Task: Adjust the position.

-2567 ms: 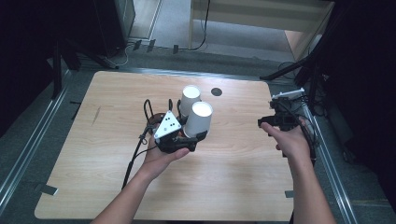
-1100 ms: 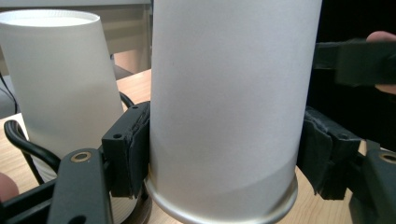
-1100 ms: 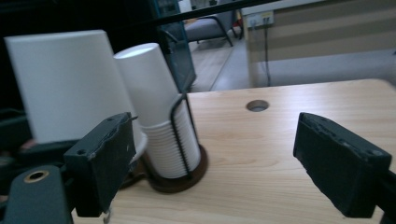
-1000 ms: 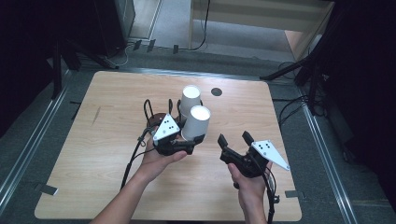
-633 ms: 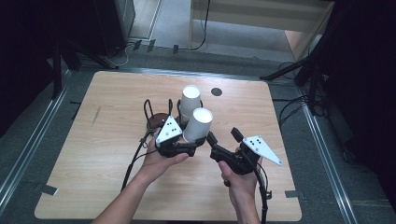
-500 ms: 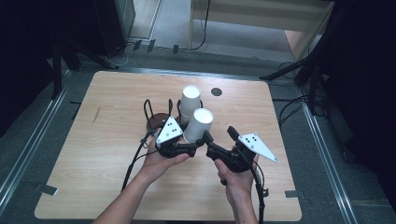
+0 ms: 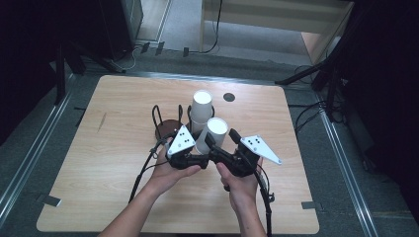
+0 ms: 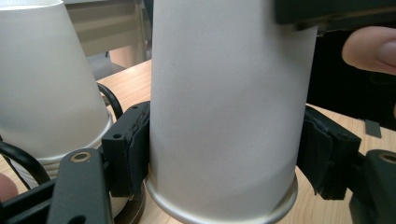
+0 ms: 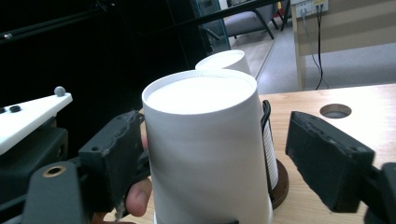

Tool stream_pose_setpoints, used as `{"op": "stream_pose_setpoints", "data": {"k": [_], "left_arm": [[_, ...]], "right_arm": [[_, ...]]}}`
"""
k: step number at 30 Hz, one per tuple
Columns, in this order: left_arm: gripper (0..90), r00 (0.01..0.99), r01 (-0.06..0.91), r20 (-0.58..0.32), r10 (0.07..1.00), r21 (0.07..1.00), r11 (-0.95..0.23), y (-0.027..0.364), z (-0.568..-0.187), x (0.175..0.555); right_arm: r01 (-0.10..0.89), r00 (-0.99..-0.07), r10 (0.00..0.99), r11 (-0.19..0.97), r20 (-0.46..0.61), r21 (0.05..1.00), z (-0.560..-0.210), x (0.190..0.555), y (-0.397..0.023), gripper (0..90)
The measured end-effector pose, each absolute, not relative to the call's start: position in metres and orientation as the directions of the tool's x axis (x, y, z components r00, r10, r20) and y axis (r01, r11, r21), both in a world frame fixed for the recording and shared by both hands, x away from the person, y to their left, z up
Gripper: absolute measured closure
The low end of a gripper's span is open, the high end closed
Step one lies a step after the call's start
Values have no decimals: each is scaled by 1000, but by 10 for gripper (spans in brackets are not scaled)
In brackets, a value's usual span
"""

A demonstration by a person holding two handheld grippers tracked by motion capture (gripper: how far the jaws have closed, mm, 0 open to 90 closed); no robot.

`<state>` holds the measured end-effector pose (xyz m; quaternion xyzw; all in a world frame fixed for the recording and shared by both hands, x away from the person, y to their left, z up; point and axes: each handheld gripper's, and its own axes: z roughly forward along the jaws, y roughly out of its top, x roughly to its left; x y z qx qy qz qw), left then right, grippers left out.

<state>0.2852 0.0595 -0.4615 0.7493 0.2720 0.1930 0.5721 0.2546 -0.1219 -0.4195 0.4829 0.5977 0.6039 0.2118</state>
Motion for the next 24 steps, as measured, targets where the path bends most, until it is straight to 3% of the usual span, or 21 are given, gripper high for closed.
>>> {"op": "stream_pose_setpoints", "data": {"k": [15,24], "left_arm": [[255,784,166,14,621,959,-231,56,-464,283],[169,779,167,13,627,959,-227,57,-463,281]], "right_arm": [[361,-414,824,-243,388,900,-424,259,-121,306],[369,-385,806,-312,449,876,-425,258,-122,350]]}}
